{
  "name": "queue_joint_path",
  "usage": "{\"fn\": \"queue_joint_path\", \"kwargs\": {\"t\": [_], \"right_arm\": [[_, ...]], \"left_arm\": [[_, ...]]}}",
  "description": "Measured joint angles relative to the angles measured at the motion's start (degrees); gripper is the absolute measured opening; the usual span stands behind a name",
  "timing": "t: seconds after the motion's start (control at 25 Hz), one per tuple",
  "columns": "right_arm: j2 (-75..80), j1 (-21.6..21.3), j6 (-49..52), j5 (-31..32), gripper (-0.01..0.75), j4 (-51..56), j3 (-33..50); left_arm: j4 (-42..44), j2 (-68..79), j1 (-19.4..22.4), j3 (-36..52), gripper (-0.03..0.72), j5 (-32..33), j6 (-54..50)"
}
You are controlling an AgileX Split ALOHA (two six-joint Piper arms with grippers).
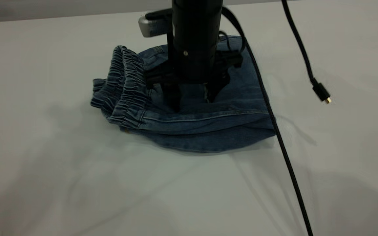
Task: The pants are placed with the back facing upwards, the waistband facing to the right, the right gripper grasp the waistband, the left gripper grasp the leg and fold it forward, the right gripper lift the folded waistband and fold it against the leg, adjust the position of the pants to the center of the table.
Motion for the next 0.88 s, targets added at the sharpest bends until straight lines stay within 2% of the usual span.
{"fn": "queue_joint_path", "kwargs": {"t": [0.2, 0.36, 0.52, 0.88], "right_arm": [[0.8, 0.0, -2.1, 2.1, 0.440, -0.1, -0.2], [-1.8, 0.0, -2.2, 7.6, 0.440, -0.1, -0.2], [-6.3, 0.7, -2.3, 3.6, 0.440, 0.0, -2.0], [-7.4, 5.0, -4.3, 3.9, 0.440, 2.9, -5.1]], "left_arm": [[0.0, -0.5, -0.1, 0.0, 0.342, 0.7, 0.0], [0.0, -0.5, -0.1, 0.0, 0.342, 0.7, 0.0], [0.0, -0.6, -0.1, 0.0, 0.342, 0.7, -0.1], [-0.4, -0.7, -0.1, 0.0, 0.342, 2.1, -0.3]]}}
